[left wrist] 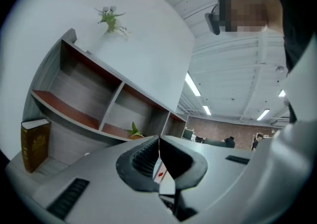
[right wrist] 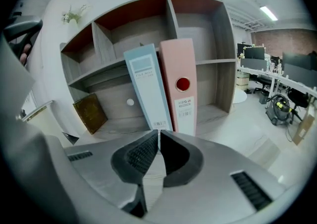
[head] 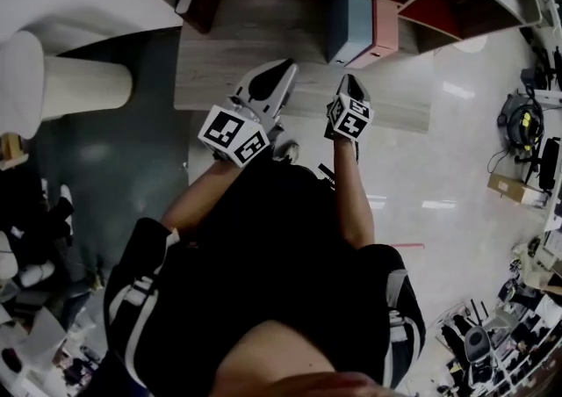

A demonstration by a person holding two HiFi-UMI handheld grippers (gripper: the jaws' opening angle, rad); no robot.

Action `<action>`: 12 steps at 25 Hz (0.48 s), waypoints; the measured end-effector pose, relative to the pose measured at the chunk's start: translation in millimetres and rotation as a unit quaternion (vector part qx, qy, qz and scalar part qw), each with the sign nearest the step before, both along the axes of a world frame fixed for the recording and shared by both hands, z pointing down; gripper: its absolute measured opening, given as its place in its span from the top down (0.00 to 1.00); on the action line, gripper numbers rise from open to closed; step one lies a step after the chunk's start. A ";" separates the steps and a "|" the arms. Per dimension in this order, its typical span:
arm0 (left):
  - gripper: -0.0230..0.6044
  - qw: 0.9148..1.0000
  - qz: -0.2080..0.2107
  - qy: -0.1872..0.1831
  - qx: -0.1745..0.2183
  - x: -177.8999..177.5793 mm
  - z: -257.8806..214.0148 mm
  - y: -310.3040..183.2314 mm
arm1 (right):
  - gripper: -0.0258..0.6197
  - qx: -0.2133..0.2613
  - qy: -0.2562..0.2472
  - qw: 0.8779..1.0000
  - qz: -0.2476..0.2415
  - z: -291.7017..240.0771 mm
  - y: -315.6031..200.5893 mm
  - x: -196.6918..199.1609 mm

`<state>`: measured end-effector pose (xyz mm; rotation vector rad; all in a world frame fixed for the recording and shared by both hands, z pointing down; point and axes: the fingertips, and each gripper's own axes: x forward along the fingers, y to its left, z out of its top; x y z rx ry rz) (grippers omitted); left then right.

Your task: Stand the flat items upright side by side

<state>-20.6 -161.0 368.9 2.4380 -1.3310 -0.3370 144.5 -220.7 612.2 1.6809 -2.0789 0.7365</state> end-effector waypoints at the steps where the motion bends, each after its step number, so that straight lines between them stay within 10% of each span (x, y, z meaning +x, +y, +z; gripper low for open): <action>1: 0.92 1.000 -0.004 0.000 -0.002 2.3 -0.7 9.6 | 0.91 0.002 0.000 1.000 -0.004 -6.2 10.1 4.9; 12: 0.92 0.999 -0.017 -0.029 0.002 1.4 -13.4 78.7 | 0.92 0.090 -0.030 0.995 -0.039 -119.8 82.8 21.0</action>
